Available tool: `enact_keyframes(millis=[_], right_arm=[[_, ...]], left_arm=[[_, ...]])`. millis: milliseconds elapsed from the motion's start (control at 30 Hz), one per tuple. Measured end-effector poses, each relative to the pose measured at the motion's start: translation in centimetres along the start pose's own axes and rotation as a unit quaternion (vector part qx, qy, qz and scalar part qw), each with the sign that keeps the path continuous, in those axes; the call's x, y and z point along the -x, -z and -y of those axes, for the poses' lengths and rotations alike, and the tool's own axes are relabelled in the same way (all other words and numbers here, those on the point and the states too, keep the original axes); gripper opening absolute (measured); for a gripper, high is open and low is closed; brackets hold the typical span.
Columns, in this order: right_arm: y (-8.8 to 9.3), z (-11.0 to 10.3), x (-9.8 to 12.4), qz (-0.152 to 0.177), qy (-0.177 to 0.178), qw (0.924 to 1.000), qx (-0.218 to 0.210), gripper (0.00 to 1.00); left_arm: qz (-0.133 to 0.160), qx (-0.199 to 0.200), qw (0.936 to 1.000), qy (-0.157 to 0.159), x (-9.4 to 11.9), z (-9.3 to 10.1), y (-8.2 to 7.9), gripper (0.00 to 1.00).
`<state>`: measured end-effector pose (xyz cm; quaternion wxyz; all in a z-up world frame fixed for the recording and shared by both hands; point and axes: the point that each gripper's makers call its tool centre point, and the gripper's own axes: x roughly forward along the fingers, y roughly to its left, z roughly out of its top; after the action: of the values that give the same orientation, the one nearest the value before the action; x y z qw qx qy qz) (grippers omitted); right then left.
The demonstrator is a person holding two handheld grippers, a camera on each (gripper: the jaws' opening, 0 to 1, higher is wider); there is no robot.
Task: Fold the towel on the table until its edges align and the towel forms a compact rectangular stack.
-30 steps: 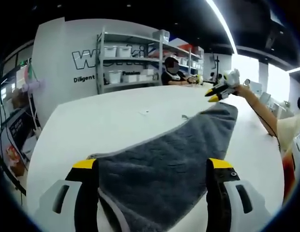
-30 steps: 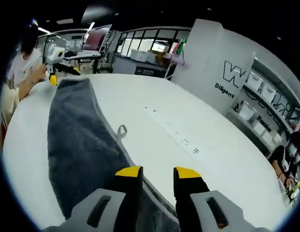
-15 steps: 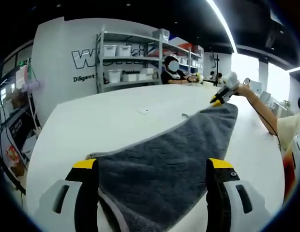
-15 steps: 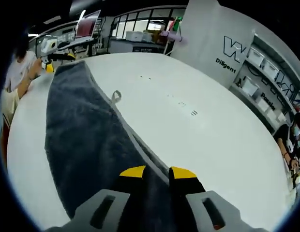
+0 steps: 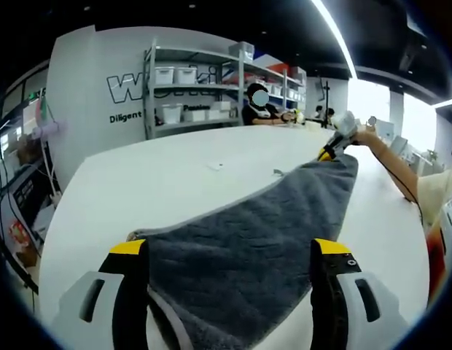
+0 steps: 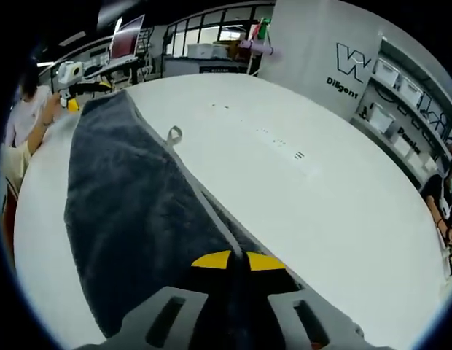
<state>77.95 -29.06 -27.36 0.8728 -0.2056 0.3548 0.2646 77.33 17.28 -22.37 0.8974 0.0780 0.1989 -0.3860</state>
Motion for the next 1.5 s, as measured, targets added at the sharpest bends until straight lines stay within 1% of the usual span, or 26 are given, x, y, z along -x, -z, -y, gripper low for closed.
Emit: enact_keyframes(millis=[67,333,433,533,633,867,1033,1100,1167,1200,1233,1267,1300,1367,1467,1500], right_arm=[[-0.2,0.0,0.2,0.002,0.006,1.0000,0.006,0.00],[-1.7,1.4,0.5,0.025,0.041,0.9983,0.034,0.00],[-1.7,1.7,0.2,0.018,0.049,0.9974,0.050,0.00],[-1.0,1.6,-0.5,0.000,0.046,0.9973,0.057,0.01],[-0.6,1.8,-1.0,-0.007,0.044,0.9979,0.048,0.03],[-0.4,2.1,-0.8,-0.003,0.052,0.9986,0.014,0.10],[-0.5,3.2,-0.4,0.004,0.071,0.9974,-0.014,0.23],[-0.9,3.7,0.1,0.015,0.081,0.9965,-0.018,0.29],[-2.0,4.8,1.2,0.045,0.104,0.9929,-0.034,0.32],[-2.3,5.1,1.6,0.055,0.111,0.9916,-0.038,0.34],[-2.8,5.6,2.4,0.070,0.128,0.9885,-0.040,0.33],[-3.0,6.0,3.0,0.076,0.140,0.9865,-0.038,0.30],[-2.9,6.3,3.5,0.077,0.148,0.9853,-0.038,0.28],[-2.5,6.7,4.1,0.074,0.151,0.9849,-0.041,0.27],[-1.1,6.7,4.0,0.054,0.143,0.9872,-0.047,0.27],[-0.3,6.7,3.8,0.041,0.140,0.9880,-0.050,0.26]], left_arm=[[-0.001,0.000,1.0000,0.000,0.0,0.0,0.0,0.89],[-0.001,0.000,1.0000,-0.001,0.0,-0.1,0.0,0.89],[0.000,0.000,1.0000,-0.002,0.0,-0.1,0.0,0.89],[-0.001,0.000,1.0000,-0.003,0.0,-0.2,0.0,0.89],[-0.002,-0.001,1.0000,-0.002,-0.1,0.0,0.0,0.89],[-0.004,0.001,1.0000,-0.003,-0.1,0.1,0.2,0.89],[-0.004,0.001,1.0000,-0.004,-0.2,0.0,0.2,0.89],[-0.004,0.001,1.0000,-0.004,-0.2,0.0,0.2,0.89],[-0.005,0.000,1.0000,-0.007,-0.1,-0.1,0.2,0.89],[-0.005,-0.001,1.0000,-0.008,-0.1,-0.2,0.2,0.89],[-0.005,-0.002,0.9999,-0.010,-0.1,-0.2,0.2,0.89],[-0.005,-0.004,0.9999,-0.012,0.0,-0.3,0.2,0.89],[-0.006,-0.004,0.9999,-0.013,0.0,-0.3,0.2,0.89],[-0.007,-0.006,0.9999,-0.014,-0.1,-0.4,0.2,0.89],[-0.008,-0.005,0.9999,-0.012,-0.1,-0.4,0.2,0.89],[-0.008,-0.006,0.9999,-0.011,-0.1,-0.4,0.2,0.89]])
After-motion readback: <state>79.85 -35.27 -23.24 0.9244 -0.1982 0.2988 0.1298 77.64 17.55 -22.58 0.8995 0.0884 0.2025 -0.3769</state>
